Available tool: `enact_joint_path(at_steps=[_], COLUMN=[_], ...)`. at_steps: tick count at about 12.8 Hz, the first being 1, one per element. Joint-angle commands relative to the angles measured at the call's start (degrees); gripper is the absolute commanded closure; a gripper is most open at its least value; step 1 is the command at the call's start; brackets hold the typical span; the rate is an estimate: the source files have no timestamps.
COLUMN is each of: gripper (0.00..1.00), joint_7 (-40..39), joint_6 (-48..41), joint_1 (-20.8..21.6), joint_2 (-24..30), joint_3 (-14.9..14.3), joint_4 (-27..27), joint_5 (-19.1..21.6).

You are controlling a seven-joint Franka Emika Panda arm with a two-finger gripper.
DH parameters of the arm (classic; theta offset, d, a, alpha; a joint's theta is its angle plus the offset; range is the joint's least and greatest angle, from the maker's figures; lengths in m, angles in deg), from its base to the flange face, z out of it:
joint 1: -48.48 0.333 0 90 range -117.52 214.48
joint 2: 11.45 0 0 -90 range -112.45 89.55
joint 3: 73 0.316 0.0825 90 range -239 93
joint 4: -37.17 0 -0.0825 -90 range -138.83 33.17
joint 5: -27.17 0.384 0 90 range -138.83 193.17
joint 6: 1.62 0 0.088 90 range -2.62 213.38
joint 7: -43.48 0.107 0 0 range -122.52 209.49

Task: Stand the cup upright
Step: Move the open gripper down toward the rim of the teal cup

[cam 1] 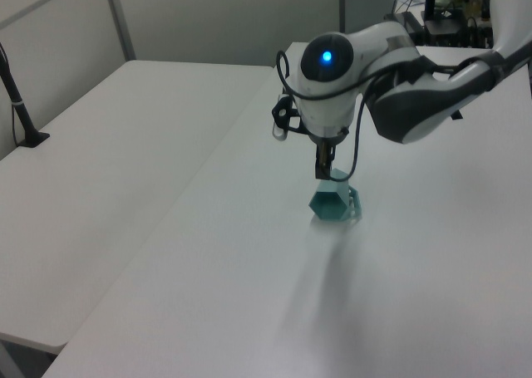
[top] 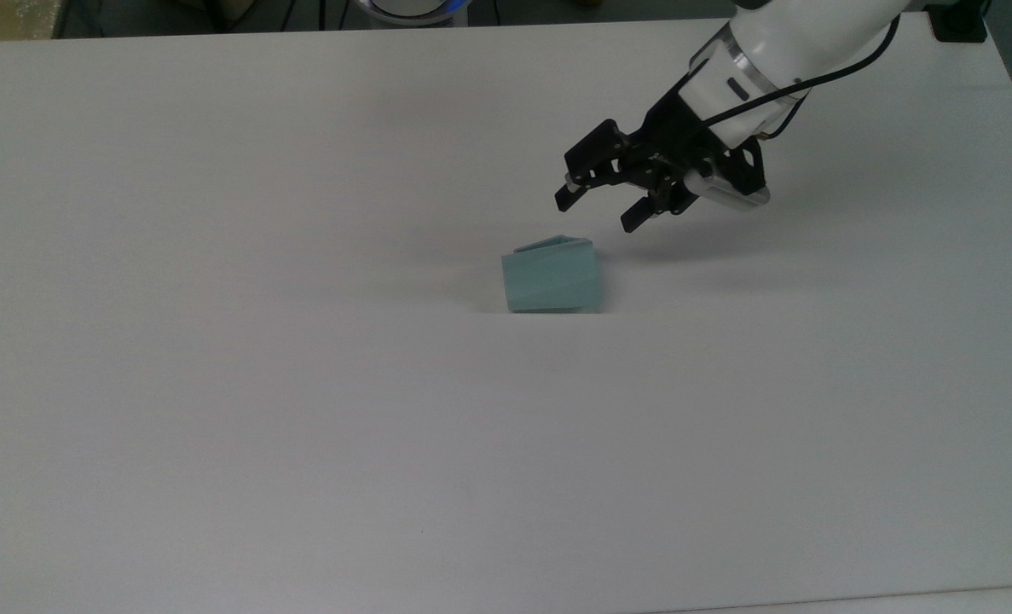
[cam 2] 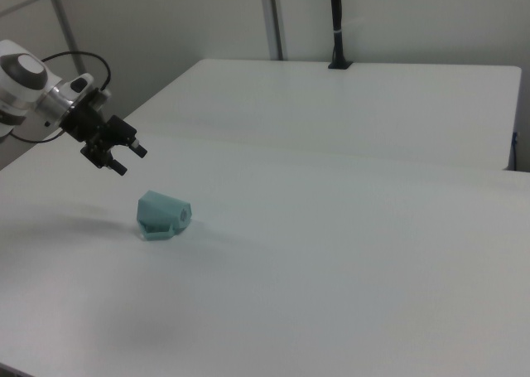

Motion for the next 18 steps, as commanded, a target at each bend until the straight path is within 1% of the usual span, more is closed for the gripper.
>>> enact_joint_path(at_steps=[1, 3, 6, 8, 10, 13, 18], gripper=[0.00, 0.00, 0.00, 0.00, 0.00, 0.00, 0.00], joint_7=[2.2, 2.5, 3.3, 3.6, 3.6, 3.7, 3.9], joint_6=[0.1, -0.2, -0.4, -0.3, -0.2, 0.2, 0.1], joint_1=[2.5, 3.2, 4.8, 5.8, 6.0, 6.0, 6.0], joint_2=[-1.7, -2.2, -5.3, -6.7, -7.9, -10.5, -11.4], joint_3=[-1.3, -1.3, -1.4, -2.2, -2.5, -4.0, -5.7], joint_4=[0.8, 0.8, 1.4, 1.4, 1.8, 2.1, 1.5], joint_5=[-4.3, -4.4, -4.5, -4.8, -5.1, -5.4, -5.7])
